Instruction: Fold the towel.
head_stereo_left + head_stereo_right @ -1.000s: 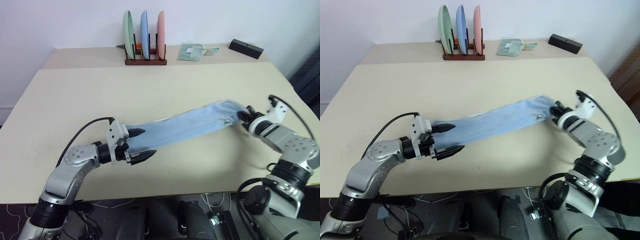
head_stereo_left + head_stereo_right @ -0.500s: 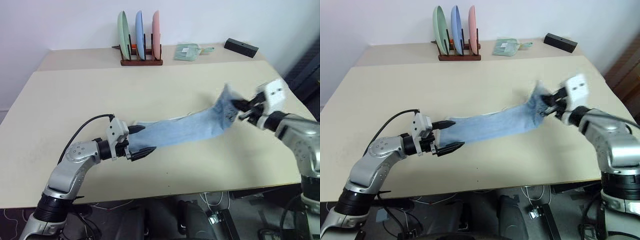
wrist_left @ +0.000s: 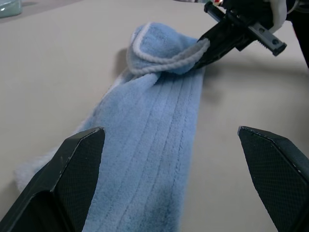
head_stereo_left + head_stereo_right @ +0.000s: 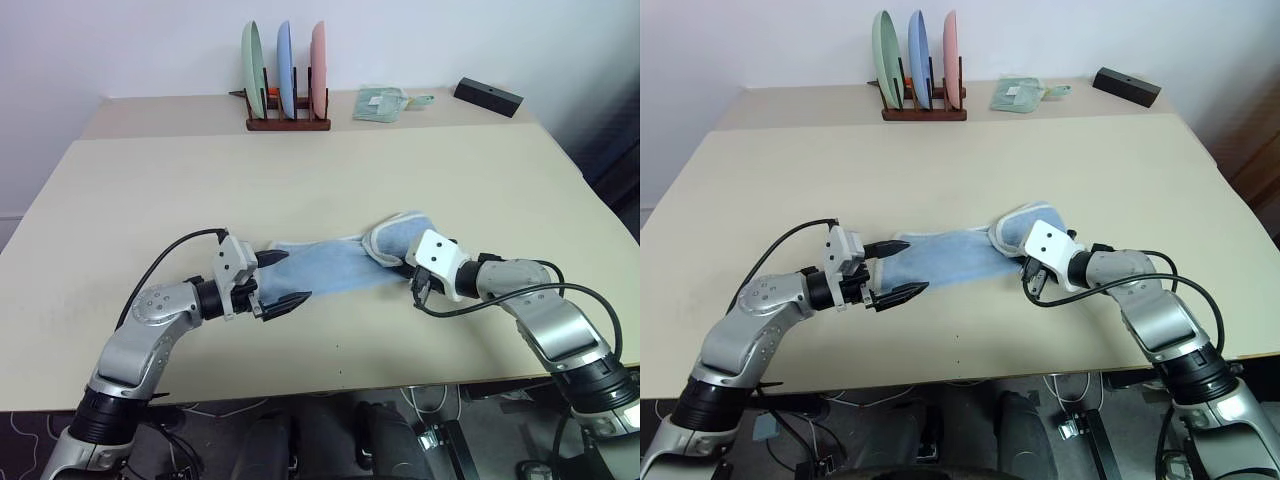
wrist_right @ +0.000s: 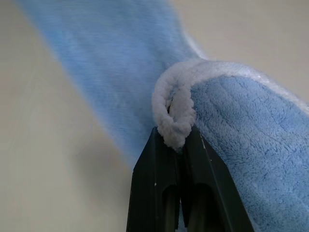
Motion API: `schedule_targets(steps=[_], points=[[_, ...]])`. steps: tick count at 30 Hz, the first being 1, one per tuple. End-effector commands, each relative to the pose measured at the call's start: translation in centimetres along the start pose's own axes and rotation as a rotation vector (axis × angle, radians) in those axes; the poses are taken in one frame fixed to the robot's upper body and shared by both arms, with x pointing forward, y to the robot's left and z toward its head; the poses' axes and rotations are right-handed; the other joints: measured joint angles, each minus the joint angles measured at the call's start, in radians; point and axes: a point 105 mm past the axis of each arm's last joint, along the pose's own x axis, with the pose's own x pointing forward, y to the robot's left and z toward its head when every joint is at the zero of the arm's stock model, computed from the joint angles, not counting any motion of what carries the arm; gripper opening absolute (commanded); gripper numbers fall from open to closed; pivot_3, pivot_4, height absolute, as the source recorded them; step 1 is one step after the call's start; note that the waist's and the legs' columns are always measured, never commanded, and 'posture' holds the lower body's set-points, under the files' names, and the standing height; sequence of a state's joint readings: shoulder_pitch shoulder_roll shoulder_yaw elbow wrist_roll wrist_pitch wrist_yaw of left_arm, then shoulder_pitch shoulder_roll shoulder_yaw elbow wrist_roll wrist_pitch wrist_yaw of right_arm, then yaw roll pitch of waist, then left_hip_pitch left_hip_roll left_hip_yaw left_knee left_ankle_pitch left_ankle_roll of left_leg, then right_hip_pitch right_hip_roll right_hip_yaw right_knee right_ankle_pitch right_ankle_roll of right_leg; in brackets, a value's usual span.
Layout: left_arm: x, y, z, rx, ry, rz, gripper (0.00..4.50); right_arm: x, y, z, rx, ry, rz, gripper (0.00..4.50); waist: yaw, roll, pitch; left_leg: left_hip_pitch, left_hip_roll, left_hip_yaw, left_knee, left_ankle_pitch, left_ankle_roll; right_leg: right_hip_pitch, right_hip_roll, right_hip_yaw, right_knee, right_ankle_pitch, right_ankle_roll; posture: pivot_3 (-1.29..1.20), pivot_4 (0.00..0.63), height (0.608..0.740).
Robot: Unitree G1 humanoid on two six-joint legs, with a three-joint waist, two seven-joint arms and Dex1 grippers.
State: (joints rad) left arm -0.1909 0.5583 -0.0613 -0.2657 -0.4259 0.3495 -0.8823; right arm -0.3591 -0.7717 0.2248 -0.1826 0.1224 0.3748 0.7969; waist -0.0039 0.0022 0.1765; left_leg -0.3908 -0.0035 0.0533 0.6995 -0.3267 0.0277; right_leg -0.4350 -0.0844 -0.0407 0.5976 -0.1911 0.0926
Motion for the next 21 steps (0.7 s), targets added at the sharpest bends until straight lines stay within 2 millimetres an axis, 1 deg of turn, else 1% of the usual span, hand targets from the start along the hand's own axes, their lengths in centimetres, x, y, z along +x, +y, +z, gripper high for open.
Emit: schedule_targets(steps=[1,3,4,5,7,10,11,13,15,16,17,19,21], points=[[-0.2,-0.1,1.0,0.025,-0.023,0.005,4.50,-0.3,0.3,0.4,-0.040,-0.008,0.038,0.59,0.000,0.000,0.000,0.000,0.000,0.000,0.000,0.000,0.000,0.000,0.000,0.000,0.000,0.000,0.000,0.00,0.150,0.740],[-0.2,-0.2,1.1,0.022,-0.023,0.007,4.50,-0.8,-0.2,0.7,-0.037,-0.018,0.018,1.24,0.002,0.000,0.000,0.000,0.000,0.000,0.000,0.000,0.000,0.000,0.000,0.000,0.000,0.000,0.000,0.00,0.150,0.740],[-0.2,-0.3,1.1,0.016,-0.024,0.009,4.50,-1.6,-0.6,0.9,-0.021,-0.036,0.010,1.84,0.003,0.000,0.000,0.000,0.000,0.000,0.000,0.000,0.000,0.000,0.000,0.000,0.000,0.000,0.000,0.00,0.150,0.740],[-0.2,-0.4,1.1,0.010,-0.025,0.010,4.50,-2.3,-0.8,1.2,-0.007,-0.052,0.012,2.23,0.008,0.000,0.000,0.000,0.000,0.000,0.000,0.000,0.000,0.000,0.000,0.000,0.000,0.000,0.000,0.00,0.150,0.740],[-0.2,-0.7,1.1,-0.011,-0.031,0.015,4.50,-3.9,-1.1,1.2,0.018,-0.071,0.018,2.23,0.017,0.000,0.000,0.000,0.000,0.000,0.000,0.000,0.000,0.000,0.000,0.000,0.000,0.000,0.000,0.00,0.150,0.740],[-0.3,-1.0,1.0,-0.033,-0.036,0.023,4.50,-5.2,-1.2,1.5,0.086,-0.115,0.033,2.23,0.017,0.000,0.000,0.000,0.000,0.000,0.000,0.000,0.000,0.001,-0.001,0.000,-0.001,0.000,0.000,0.00,0.150,0.740],[-0.3,-1.1,0.9,-0.043,-0.037,0.028,4.50,-5.6,-1.3,1.7,0.118,-0.141,0.039,1.95,0.017,0.000,0.000,0.001,0.000,0.000,0.000,0.000,0.000,0.001,-0.001,0.000,-0.001,0.000,0.000,0.00,0.150,0.740],[-0.2,-1.7,0.2,-0.081,-0.025,0.045,4.50,-6.0,-2.8,2.3,0.212,-0.226,-0.035,1.38,0.016,0.000,0.000,0.001,0.000,-0.001,0.000,0.000,0.000,0.001,-0.001,0.000,0.000,0.000,-0.001,0.00,0.150,0.740],[-0.2,-2.0,-0.1,-0.099,-0.018,0.053,4.50,-6.0,-3.9,2.5,0.278,-0.270,-0.093,0.44,0.013,0.000,0.000,0.001,0.000,-0.001,0.000,0.000,0.000,0.001,-0.001,0.000,0.000,0.000,-0.001,0.00,0.150,0.740],[-0.2,-2.2,-0.3,-0.116,-0.017,0.061,4.50,-5.5,-4.4,2.3,0.300,-0.271,-0.122,0.02,0.011,0.000,0.000,0.001,0.000,0.000,0.000,0.000,0.000,0.001,-0.001,0.000,0.000,0.000,-0.001,0.00,0.150,0.740],[-0.1,-2.3,-0.5,-0.129,-0.017,0.067,4.50,-5.2,-4.8,2.2,0.314,-0.269,-0.140,0.02,0.013,0.000,0.000,0.001,0.000,0.000,0.000,0.000,0.000,0.001,-0.001,0.000,0.000,0.000,-0.001,0.00,0.150,0.740],[-0.1,-2.9,-1.0,-0.185,-0.023,0.091,4.50,-2.9,-5.6,0.9,0.338,-0.242,-0.213,0.02,0.014,0.000,0.000,0.001,0.000,-0.001,0.000,0.000,0.000,0.001,-0.001,0.000,0.000,-0.001,-0.002,0.00,0.150,0.740],[-0.1,-3.5,-1.5,-0.216,-0.013,0.099,4.50,-1.1,-5.7,0.0,0.363,-0.233,-0.241,0.02,0.013,-0.001,-0.001,0.002,0.000,0.000,0.000,0.000,0.000,0.002,-0.001,0.000,0.000,-0.001,-0.003,0.00,0.150,0.740]])
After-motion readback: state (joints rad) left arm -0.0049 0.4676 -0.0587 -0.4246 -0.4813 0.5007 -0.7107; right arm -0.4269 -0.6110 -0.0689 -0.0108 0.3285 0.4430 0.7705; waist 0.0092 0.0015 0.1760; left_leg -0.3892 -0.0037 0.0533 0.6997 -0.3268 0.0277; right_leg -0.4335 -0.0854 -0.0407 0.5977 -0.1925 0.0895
